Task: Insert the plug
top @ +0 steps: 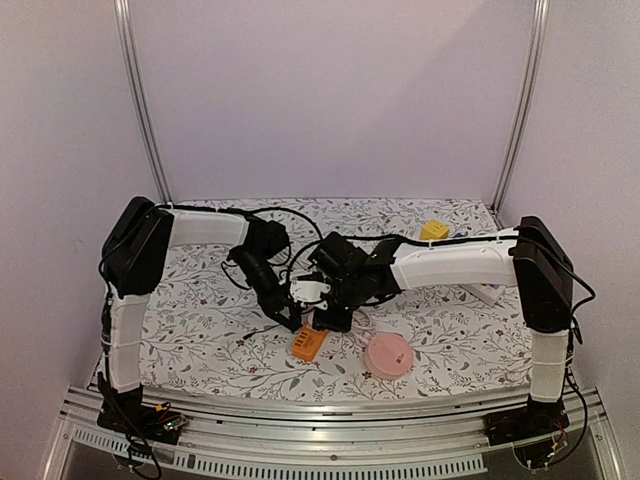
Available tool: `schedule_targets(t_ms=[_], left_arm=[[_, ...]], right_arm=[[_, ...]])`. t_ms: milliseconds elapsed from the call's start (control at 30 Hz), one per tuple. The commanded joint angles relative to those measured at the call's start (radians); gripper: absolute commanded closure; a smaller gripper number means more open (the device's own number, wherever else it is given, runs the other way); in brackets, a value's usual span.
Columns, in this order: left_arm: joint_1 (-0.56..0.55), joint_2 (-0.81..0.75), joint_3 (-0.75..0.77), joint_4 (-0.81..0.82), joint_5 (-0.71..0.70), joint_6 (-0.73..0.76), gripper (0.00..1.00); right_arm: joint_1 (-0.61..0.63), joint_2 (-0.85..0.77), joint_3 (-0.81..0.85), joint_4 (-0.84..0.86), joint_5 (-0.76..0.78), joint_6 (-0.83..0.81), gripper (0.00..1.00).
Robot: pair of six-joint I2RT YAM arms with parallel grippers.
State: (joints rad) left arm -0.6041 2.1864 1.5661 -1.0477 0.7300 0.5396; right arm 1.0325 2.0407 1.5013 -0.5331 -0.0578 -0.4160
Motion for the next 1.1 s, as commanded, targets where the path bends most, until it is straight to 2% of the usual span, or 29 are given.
schedule_targets(t_ms=[0, 233, 433, 667, 900, 967, 1067], left_arm=[[0.031, -0.045, 0.041, -0.152, 0.018, 0.144, 0.48], [0.083, -0.087, 0.02, -0.223, 0.01, 0.221, 0.43], [0.134, -0.12, -0.012, -0.251, 0.012, 0.269, 0.42], [0.155, -0.137, -0.041, -0.249, 0.043, 0.265, 0.41], [0.155, -0.136, -0.032, -0.241, 0.035, 0.24, 0.41], [0.155, -0.138, -0.036, -0.236, 0.033, 0.24, 0.41], [0.155, -0.138, -0.04, -0.226, 0.032, 0.236, 0.41]], right_arm=[[0.025, 0.095, -0.103, -0.257, -0.017, -0.009, 1.0], [0.077, 0.086, -0.114, -0.293, -0.055, -0.102, 1.0], [0.08, 0.045, -0.144, -0.297, -0.095, -0.083, 1.0], [0.093, -0.008, -0.131, -0.302, -0.065, -0.073, 1.0], [0.096, 0.117, 0.08, -0.372, 0.029, -0.094, 1.0], [0.099, 0.154, 0.107, -0.402, 0.102, -0.089, 1.0], [0.101, 0.216, 0.104, -0.431, 0.115, -0.071, 1.0]])
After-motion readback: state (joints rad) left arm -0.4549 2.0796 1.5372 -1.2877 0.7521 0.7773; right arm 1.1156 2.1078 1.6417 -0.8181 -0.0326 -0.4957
